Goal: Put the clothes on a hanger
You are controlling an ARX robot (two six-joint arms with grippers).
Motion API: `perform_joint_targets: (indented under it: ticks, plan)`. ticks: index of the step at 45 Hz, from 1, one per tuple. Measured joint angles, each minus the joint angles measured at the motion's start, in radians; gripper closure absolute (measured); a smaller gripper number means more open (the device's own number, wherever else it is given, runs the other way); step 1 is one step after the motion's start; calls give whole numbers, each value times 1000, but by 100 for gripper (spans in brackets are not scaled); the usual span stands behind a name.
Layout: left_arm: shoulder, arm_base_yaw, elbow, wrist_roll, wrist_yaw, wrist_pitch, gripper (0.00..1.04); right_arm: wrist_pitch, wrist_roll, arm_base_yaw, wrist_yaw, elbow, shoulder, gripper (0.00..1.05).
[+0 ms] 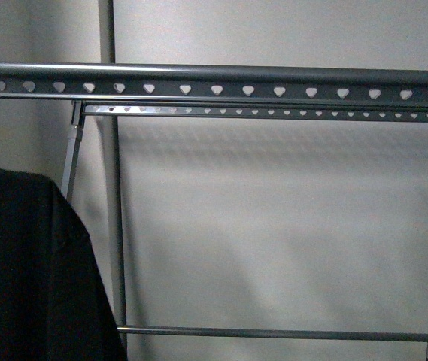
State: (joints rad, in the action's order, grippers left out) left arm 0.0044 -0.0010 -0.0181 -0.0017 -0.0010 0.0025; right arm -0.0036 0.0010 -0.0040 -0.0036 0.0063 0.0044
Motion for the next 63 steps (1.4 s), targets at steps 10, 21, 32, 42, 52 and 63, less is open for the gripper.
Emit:
perform_joint_targets:
  ticks: [10, 21, 32, 42, 52, 63]
  plan:
    - [0, 0, 0, 0, 0, 0, 7, 0, 0, 0, 0, 0, 0, 7]
    - [214, 136, -41, -5, 393, 110, 7, 0, 0, 0, -2, 0, 0, 7]
    - [844, 155, -350, -340, 242, 179, 7, 0, 0, 0, 2, 0, 0, 7]
    - [1123, 109, -581, -554, 93, 237, 7, 0, 0, 0, 2, 0, 0, 7]
    - [1261, 82, -728, -643, 5, 227, 7, 0, 0, 0, 2, 0, 0, 7]
    - [1326, 82, -756, -671, -33, 195, 7, 0, 0, 0, 2, 0, 0, 7]
